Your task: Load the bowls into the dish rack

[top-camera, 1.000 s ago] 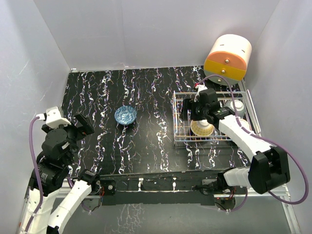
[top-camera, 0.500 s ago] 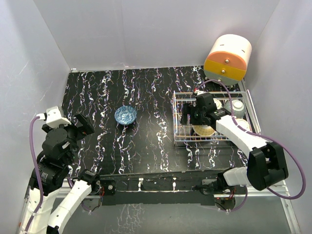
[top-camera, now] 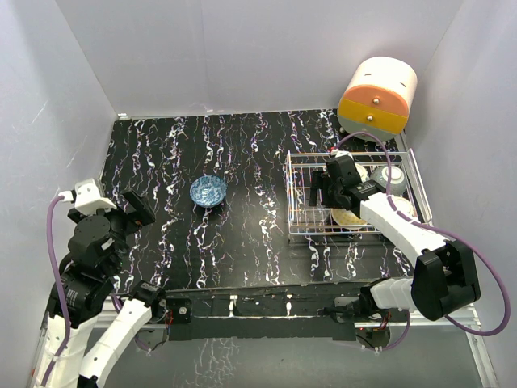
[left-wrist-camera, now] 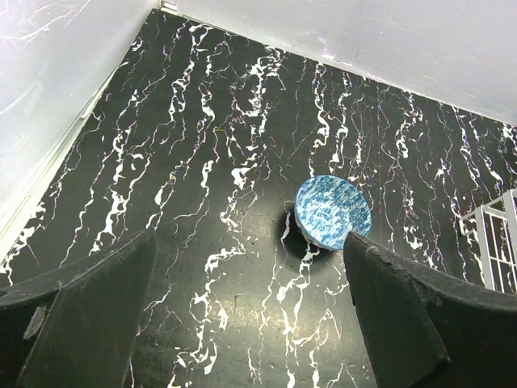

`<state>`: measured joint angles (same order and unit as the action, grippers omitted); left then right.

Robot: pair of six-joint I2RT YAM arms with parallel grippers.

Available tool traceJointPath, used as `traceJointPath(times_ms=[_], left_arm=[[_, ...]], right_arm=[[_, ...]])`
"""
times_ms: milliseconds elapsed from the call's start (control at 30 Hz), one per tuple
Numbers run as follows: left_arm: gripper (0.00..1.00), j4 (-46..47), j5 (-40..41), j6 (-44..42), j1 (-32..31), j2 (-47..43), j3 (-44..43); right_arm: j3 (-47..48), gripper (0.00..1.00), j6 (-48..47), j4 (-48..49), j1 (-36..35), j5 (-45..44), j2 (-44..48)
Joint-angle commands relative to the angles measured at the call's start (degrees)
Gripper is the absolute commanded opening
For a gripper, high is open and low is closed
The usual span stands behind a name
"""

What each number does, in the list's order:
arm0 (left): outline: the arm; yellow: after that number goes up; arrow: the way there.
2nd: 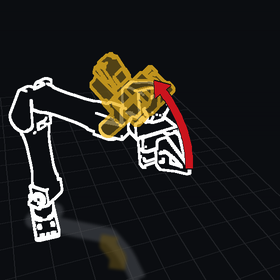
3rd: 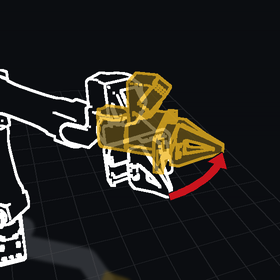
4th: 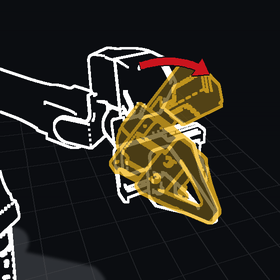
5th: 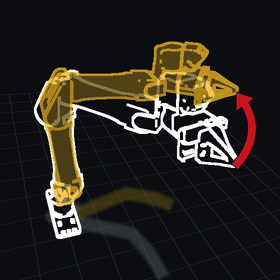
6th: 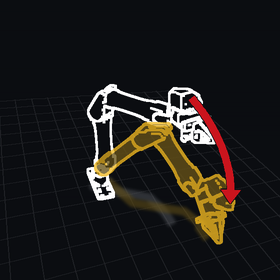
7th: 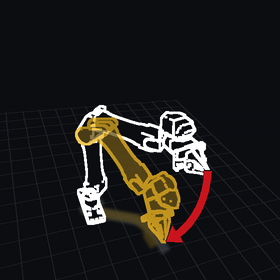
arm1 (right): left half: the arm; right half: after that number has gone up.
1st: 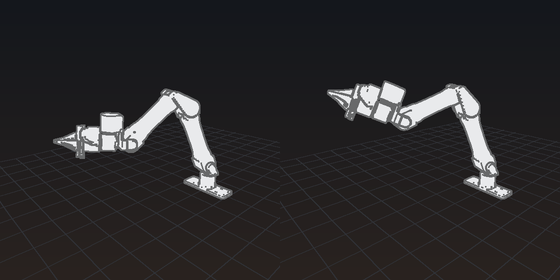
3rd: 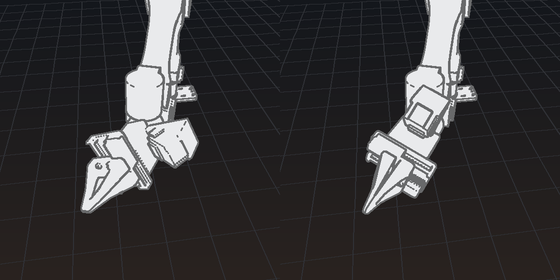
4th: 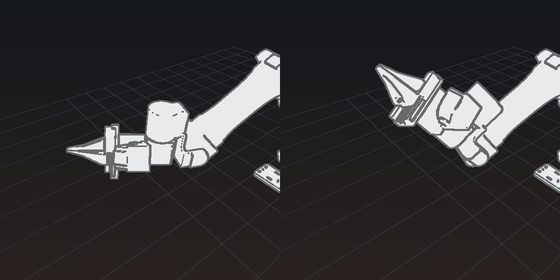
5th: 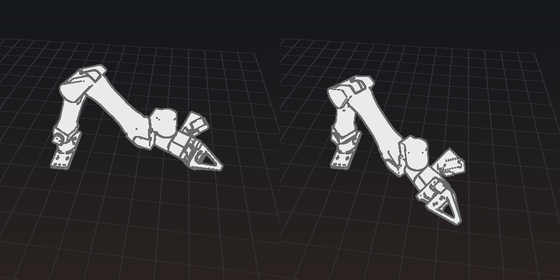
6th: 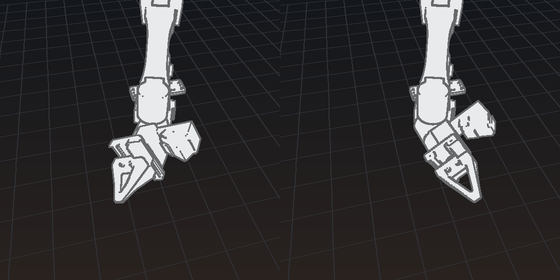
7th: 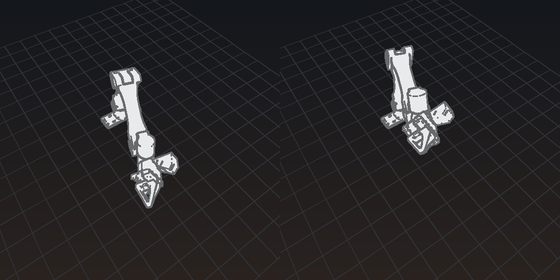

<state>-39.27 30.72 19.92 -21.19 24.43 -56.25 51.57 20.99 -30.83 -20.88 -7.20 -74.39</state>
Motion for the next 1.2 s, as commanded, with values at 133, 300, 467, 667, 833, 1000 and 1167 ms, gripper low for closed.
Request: traceJointPath(times_ms=[133, 300, 467, 667, 833, 1000, 1167], left_arm=[[0.97, -0.9, 1.3, -0.9, -0.3, -0.9, 0.0], [0.97, -0.8, 1.1, -0.9, -0.3, -0.7, 0.0], [0.97, -0.1, 0.8, -0.8, -0.3, -0.2, 0.2], [0.97, 0.9, 0.2, -0.6, -0.3, 1.2, -0.2], [0.97, 0.7, 0.1, -0.2, -0.3, 1.3, -1.8], [0.97, -0.2, 0.0, 0.2, -0.3, 1.3, -4.7], [0.97, -1.9, 1.0, 0.1, -0.3, 1.1, -7.4]], right_arm=[[-0.9, 0.86, 0.4, -0.8, 0.9, -5.2, 0.3], [-0.6, 0.86, 0.4, -0.6, 1.1, -5.7, 2.2], [0.4, 0.88, -2.6, 2.5, 1.0, 5.4, 5.5], [5.1, 0.88, -3.0, 4.7, -1.9, 10.7, 7.6], [10.0, 0.88, -3.1, 8.1, -8.9, 10.8, 5.8], [18.9, 0.87, -4.7, 12.6, -19.9, 10.3, -3.3], [33.7, 0.87, -10.1, 11.5, -27.2, 10.8, -19.6]])
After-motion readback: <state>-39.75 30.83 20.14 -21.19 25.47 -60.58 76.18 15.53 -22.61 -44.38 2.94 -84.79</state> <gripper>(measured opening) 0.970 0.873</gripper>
